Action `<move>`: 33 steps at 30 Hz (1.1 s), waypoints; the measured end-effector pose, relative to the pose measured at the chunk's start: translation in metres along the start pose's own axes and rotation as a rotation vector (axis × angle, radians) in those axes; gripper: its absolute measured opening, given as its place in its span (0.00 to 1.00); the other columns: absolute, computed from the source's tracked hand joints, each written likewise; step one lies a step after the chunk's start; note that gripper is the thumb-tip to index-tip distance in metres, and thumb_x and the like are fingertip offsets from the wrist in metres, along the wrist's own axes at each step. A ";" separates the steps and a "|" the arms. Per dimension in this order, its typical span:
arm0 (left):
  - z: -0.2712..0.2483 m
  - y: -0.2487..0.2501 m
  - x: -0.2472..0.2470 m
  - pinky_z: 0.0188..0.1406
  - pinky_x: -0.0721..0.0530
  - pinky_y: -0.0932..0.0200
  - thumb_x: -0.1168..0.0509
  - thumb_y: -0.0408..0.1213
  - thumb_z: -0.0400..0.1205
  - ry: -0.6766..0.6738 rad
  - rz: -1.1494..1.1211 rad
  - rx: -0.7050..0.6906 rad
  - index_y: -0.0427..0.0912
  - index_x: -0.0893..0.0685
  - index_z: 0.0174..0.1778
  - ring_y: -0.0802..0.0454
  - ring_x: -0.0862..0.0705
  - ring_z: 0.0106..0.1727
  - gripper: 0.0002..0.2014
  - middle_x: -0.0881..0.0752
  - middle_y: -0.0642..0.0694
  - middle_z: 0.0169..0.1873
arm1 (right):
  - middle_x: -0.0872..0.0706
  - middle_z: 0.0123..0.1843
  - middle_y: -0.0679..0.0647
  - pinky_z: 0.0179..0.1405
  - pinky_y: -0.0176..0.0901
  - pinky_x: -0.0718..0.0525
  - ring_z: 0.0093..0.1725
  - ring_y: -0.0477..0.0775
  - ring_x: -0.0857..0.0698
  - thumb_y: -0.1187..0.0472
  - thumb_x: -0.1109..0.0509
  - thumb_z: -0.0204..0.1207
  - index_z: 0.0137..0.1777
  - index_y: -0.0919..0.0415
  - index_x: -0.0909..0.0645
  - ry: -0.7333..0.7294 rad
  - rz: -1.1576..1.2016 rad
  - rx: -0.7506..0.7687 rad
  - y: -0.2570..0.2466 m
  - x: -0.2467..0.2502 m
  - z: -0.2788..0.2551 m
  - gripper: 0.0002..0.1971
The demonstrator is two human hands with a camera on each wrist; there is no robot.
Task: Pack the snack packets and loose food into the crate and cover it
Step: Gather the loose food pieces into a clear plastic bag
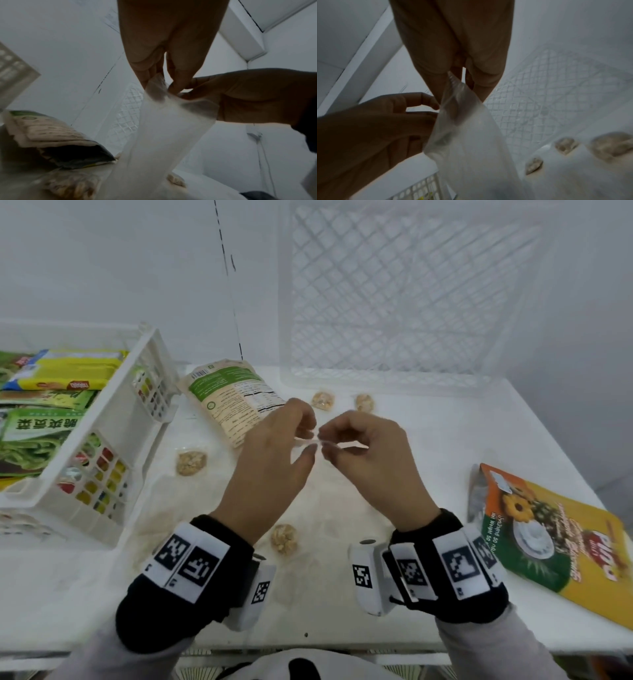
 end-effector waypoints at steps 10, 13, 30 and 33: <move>0.005 0.014 -0.024 0.45 0.18 0.59 0.33 0.24 0.72 0.156 0.089 0.014 0.35 0.10 0.39 0.51 0.14 0.39 0.07 0.10 0.44 0.37 | 0.13 0.57 0.54 0.56 0.43 0.15 0.54 0.50 0.15 0.73 0.31 0.70 0.57 0.60 0.12 -0.105 -0.410 0.111 0.011 0.047 0.004 0.17; 0.009 0.010 -0.032 0.47 0.13 0.51 0.34 0.29 0.73 0.141 0.057 0.085 0.36 0.09 0.44 0.51 0.12 0.42 0.09 0.10 0.44 0.40 | 0.14 0.58 0.55 0.58 0.45 0.18 0.56 0.51 0.18 0.73 0.32 0.69 0.70 0.59 0.21 -0.265 -0.506 0.120 0.014 0.036 -0.003 0.27; 0.027 -0.019 -0.034 0.61 0.16 0.48 0.33 0.23 0.72 0.179 -0.017 0.354 0.37 0.14 0.60 0.51 0.13 0.55 0.19 0.12 0.45 0.54 | 0.29 0.77 0.57 0.69 0.48 0.27 0.74 0.58 0.29 0.57 0.36 0.80 0.76 0.59 0.32 -0.736 -1.098 -0.098 0.154 0.011 0.161 0.25; 0.031 -0.023 -0.034 0.61 0.16 0.52 0.32 0.24 0.72 0.195 -0.016 0.367 0.37 0.14 0.59 0.53 0.14 0.55 0.19 0.12 0.46 0.53 | 0.24 0.67 0.60 0.54 0.46 0.22 0.63 0.60 0.22 0.58 0.26 0.73 0.64 0.59 0.22 -0.722 -1.112 -0.115 0.155 0.005 0.163 0.20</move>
Point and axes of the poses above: each hand's wrist, its own z-axis towards the middle knuckle, its own x-axis out of the back of the hand, y = z × x, the point moved 6 cm from there along z, towards the middle knuckle
